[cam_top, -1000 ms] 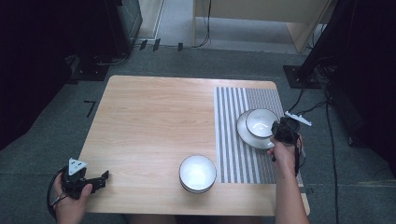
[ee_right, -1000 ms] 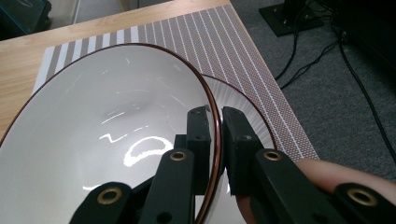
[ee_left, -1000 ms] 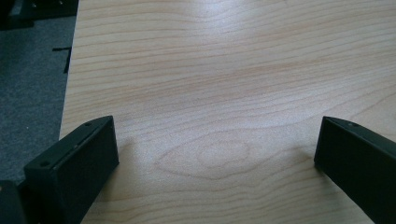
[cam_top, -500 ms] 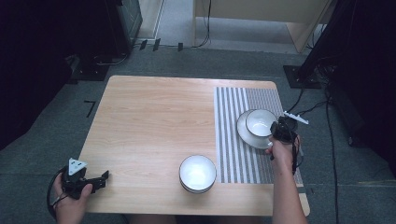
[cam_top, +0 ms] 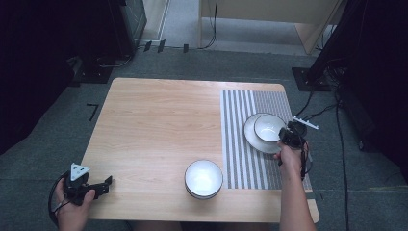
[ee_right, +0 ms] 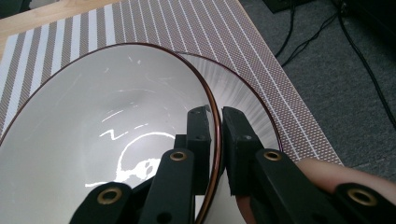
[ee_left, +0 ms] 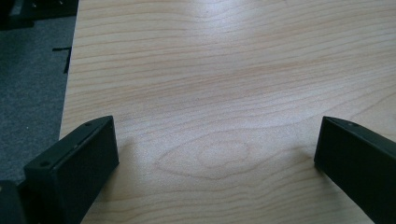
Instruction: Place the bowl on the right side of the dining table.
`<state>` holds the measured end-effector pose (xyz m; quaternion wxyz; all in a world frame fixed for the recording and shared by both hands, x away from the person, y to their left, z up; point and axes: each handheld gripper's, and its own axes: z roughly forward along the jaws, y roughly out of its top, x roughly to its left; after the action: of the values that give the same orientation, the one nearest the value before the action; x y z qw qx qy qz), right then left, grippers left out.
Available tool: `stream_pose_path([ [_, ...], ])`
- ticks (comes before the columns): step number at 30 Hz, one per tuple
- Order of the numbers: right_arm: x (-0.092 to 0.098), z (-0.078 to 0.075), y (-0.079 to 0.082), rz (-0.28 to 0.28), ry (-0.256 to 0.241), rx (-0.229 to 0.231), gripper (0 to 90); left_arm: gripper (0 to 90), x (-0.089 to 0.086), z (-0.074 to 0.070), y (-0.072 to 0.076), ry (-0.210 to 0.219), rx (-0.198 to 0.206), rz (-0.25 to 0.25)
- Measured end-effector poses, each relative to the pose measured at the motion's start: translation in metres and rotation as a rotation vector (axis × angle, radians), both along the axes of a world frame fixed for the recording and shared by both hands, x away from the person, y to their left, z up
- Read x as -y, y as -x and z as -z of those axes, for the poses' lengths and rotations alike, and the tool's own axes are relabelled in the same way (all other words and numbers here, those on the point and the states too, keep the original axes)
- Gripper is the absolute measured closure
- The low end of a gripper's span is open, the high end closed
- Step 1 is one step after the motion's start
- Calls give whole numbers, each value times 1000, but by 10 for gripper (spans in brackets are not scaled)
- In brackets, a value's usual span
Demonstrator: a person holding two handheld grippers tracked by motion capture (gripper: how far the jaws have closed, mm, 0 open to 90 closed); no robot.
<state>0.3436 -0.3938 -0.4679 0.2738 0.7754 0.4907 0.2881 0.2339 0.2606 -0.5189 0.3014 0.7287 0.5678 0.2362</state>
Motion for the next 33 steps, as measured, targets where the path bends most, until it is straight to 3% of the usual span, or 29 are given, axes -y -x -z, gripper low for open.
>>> stream_pose_path([
  [16, 3, 6, -4, 27, -42, -21, 836, 0, 0, 0, 0, -1, -1, 0],
  [20, 6, 7, -3, 37, -80, -12, 826, 0, 0, 0, 0, -1, -1, 0],
  [21, 6, 7, -2, 43, -93, -6, 808, 0, 0, 0, 0, -1, 0, 0],
  [25, 8, 5, 0, 4, -149, 45, 585, 0, 0, 0, 0, 0, 0, 0],
  [31, 9, 0, 3, -44, -141, 65, 326, 0, 0, 0, 0, -1, 0, 0],
  [33, 9, 0, 5, -61, -124, 84, 280, 0, 0, 0, 0, 0, 0, 0],
])
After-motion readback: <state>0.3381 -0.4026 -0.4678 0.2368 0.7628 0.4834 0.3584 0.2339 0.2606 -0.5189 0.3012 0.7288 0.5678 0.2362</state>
